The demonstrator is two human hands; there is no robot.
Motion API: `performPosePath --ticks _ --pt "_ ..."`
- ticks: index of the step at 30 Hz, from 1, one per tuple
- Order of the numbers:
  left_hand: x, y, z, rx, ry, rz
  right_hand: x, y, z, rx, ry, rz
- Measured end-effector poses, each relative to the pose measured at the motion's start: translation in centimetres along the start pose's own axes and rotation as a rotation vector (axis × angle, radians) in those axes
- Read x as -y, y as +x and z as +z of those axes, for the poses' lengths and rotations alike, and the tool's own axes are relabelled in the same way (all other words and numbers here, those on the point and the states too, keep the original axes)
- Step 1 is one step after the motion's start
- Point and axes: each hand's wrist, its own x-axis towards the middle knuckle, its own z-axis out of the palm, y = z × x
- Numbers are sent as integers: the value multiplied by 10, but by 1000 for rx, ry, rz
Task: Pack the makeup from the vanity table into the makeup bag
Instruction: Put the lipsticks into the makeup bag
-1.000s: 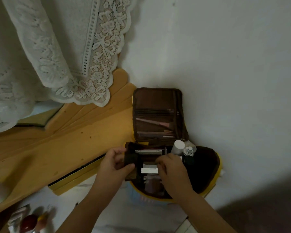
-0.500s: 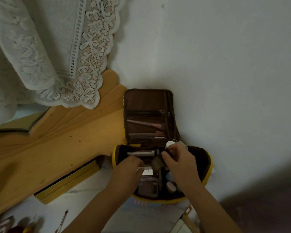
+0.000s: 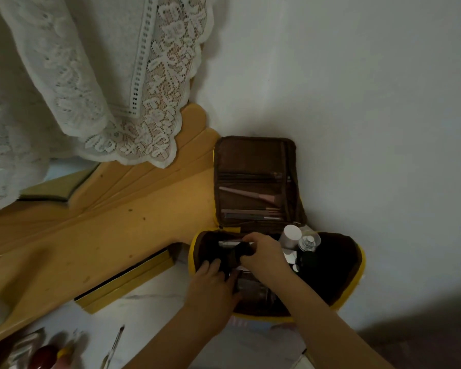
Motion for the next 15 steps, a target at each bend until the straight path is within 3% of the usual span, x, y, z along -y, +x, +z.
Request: performPosePath --ticks 2,5,9,15 --pt "2 1 5 -8 9 -8 2 5 4 49 -35 -11" --pt "6 1 2 -177 2 -35 8 13 1 129 -181 -93" --pt "4 -1 4 3 -73 23 15 17 -1 194 -327 -178" --pt "4 -2 2 -23 -50 31 20 22 -5 202 -342 -206"
